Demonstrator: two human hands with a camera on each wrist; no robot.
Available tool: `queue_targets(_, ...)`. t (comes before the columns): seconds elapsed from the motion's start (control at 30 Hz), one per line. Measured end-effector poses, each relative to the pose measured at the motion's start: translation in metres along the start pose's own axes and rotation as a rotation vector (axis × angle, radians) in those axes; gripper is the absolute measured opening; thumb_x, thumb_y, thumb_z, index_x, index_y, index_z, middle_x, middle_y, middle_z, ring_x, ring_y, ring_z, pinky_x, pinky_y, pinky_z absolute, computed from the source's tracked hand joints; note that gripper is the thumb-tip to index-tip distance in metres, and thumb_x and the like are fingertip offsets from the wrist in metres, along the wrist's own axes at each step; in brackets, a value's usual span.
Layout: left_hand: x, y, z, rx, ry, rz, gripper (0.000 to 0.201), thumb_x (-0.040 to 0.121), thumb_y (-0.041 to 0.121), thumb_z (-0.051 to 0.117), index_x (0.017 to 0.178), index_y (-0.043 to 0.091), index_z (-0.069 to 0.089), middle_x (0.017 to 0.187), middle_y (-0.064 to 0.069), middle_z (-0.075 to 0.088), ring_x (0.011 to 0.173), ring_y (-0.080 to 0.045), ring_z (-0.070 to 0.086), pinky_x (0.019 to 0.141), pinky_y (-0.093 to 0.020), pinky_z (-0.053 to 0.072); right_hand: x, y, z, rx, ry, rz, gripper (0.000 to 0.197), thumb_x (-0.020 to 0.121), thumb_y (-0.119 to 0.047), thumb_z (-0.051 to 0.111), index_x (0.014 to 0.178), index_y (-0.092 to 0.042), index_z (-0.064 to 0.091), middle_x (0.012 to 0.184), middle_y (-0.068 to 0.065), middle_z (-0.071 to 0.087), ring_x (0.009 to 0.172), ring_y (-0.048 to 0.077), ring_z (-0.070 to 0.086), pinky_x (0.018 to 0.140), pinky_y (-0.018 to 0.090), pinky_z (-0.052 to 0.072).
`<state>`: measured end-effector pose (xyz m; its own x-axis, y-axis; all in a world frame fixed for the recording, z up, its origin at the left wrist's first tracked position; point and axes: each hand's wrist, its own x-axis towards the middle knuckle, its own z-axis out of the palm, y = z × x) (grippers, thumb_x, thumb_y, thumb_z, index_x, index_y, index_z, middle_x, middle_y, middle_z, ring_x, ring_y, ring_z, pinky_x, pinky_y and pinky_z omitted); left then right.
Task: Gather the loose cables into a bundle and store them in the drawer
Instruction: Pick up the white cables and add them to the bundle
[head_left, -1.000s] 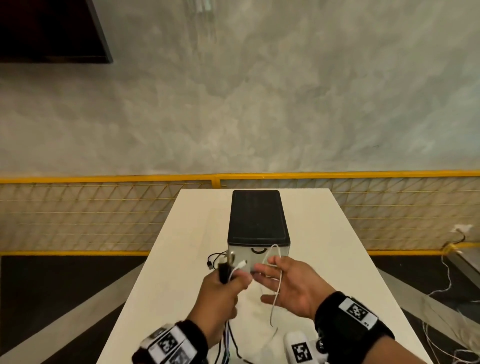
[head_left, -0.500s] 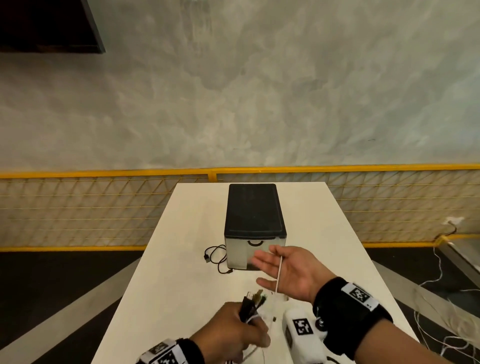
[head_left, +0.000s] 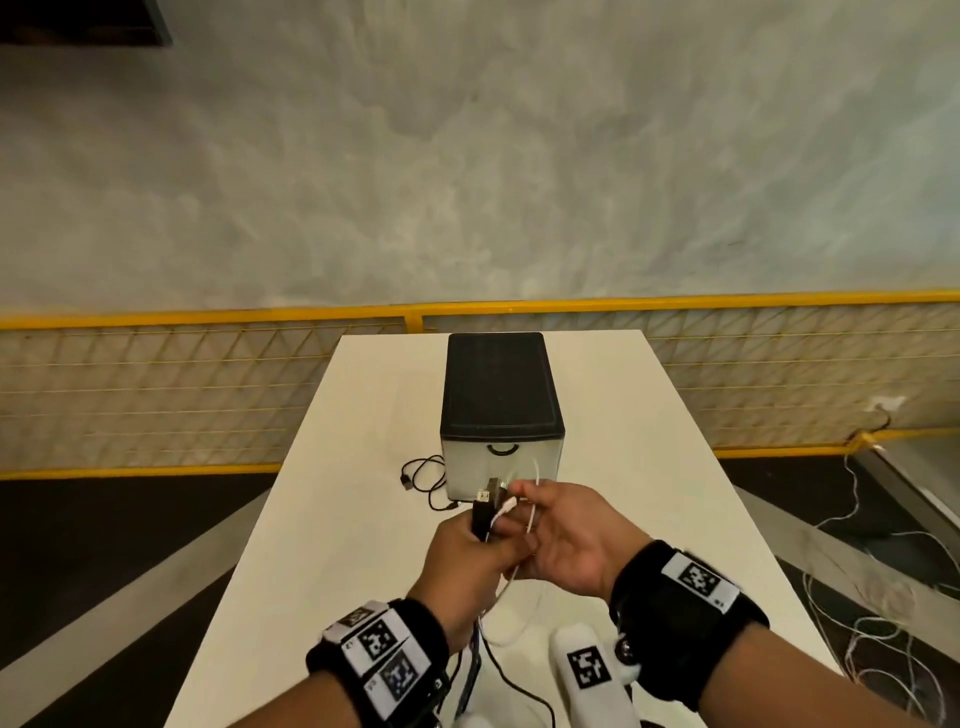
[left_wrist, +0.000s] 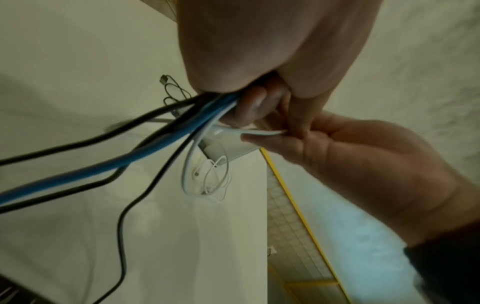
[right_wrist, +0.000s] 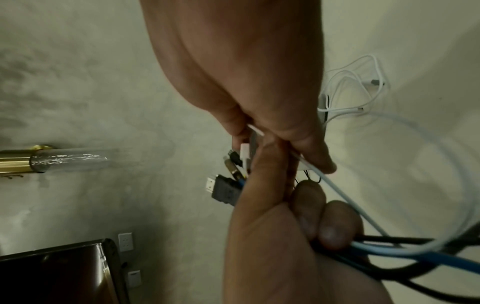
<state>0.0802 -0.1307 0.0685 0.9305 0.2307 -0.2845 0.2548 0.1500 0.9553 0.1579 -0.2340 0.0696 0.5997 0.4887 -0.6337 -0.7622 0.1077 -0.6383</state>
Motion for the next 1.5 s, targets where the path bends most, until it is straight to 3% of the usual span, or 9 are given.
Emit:
queue_targets(0.23,-0.014,-0.025,-0.015,0.267,-0.313,-0.276,0.013,0.073,0.005,0.076,0.069,0.014,0.067,0.055,-0.001,0.045,0.042,-0.011,0.031,0.043,-0.019,0.024,-0.005,-0.023,-0.029,-0.035,0.118,-0.049,0.013,0.099,-0.023,0.042,0.1,-0.018,0.054,0.103,0.01,0.075,0.096,0.025,0.07,0.078,0.045,0.051)
queue_targets(0.33,-0.022,-0.031,-0.032,0.393,-0.482,-0.385,0.014,0.073,0.009,0.078,0.066,0.018,0.07,0.055,-0.001,0.045,0.045,-0.012,0.03,0.045,-0.021,0.024,-0.008,-0.032,-0.046,-0.084,0.143,-0.095,0.013,0.099,-0.022,0.043,0.101,-0.015,0.055,0.092,0.013,0.073,0.09,0.03,0.07,0.081,0.047,0.052)
queue_targets(0.73,0.017,0.001,-0.055,-0.071,0.085,-0.178,0.024,0.097,0.029,0.058,0.095,0.007,0.066,0.055,0.006,0.03,0.043,-0.009,0.023,0.043,-0.021,0.021,-0.033,0.039,-0.054,-1.259,-0.204,0.285,0.021,0.08,-0.026,0.053,0.086,-0.027,0.072,0.089,0.0,0.069,0.075,0.013,0.061,0.055,0.023,0.048)
queue_targets(0.83,0.022,0.005,-0.058,-0.118,0.119,-0.178,0.03,0.098,0.033,0.055,0.094,0.006,0.067,0.054,0.004,0.033,0.042,-0.009,0.026,0.043,-0.021,0.023,-0.024,0.067,-0.081,-1.718,-0.221,0.337,0.033,0.091,-0.025,0.048,0.117,-0.017,0.066,0.126,0.013,0.063,0.115,0.025,0.059,0.09,0.032,0.048)
queue_targets(0.9,0.024,0.007,-0.06,-0.163,0.125,-0.179,0.03,0.098,0.033,0.055,0.091,0.007,0.066,0.052,0.004,0.036,0.04,-0.008,0.027,0.041,-0.021,0.024,-0.015,0.084,-0.102,-1.87,-0.113,0.28,0.048,0.102,-0.029,0.038,0.147,-0.01,0.037,0.157,0.012,0.029,0.145,0.025,0.026,0.117,0.035,0.018)
queue_targets(0.97,0.026,0.006,-0.062,-0.181,0.103,-0.184,0.03,0.098,0.033,0.055,0.089,0.007,0.066,0.052,0.004,0.036,0.039,-0.008,0.027,0.041,-0.02,0.023,-0.012,0.088,-0.113,-1.93,-0.195,0.257,0.052,0.101,-0.033,0.042,0.149,-0.018,0.031,0.161,0.003,0.018,0.148,0.024,0.014,0.121,0.039,0.006)
queue_targets(1.1,0.027,0.004,-0.06,-0.176,0.062,-0.189,0.029,0.097,0.032,0.056,0.086,0.007,0.066,0.051,0.003,0.036,0.037,-0.007,0.027,0.04,-0.019,0.021,0.005,0.063,-0.112,-1.938,-0.313,0.369,0.066,0.09,-0.028,0.061,0.149,-0.028,0.03,0.155,-0.003,0.034,0.142,0.02,0.031,0.116,0.033,0.024)
queue_targets(1.33,0.035,0.005,-0.051,-0.135,0.038,-0.194,0.029,0.097,0.031,0.056,0.086,0.006,0.066,0.051,0.003,0.036,0.038,-0.008,0.026,0.042,-0.022,0.021,0.052,0.02,-0.107,-1.791,0.253,-0.239,0.026,0.092,-0.028,0.043,0.1,-0.023,0.068,0.115,0.005,0.068,0.105,0.026,0.063,0.085,0.031,0.049)
queue_targets(1.5,0.038,0.009,-0.052,-0.09,-0.025,-0.248,0.029,0.098,0.03,0.055,0.085,0.007,0.067,0.053,0.002,0.035,0.04,-0.01,0.024,0.043,-0.023,0.019,0.085,0.003,-0.111,-1.704,0.412,-0.303,0.026,0.088,-0.019,0.048,0.101,-0.028,0.069,0.111,0.001,0.067,0.102,0.023,0.063,0.083,0.029,0.049)
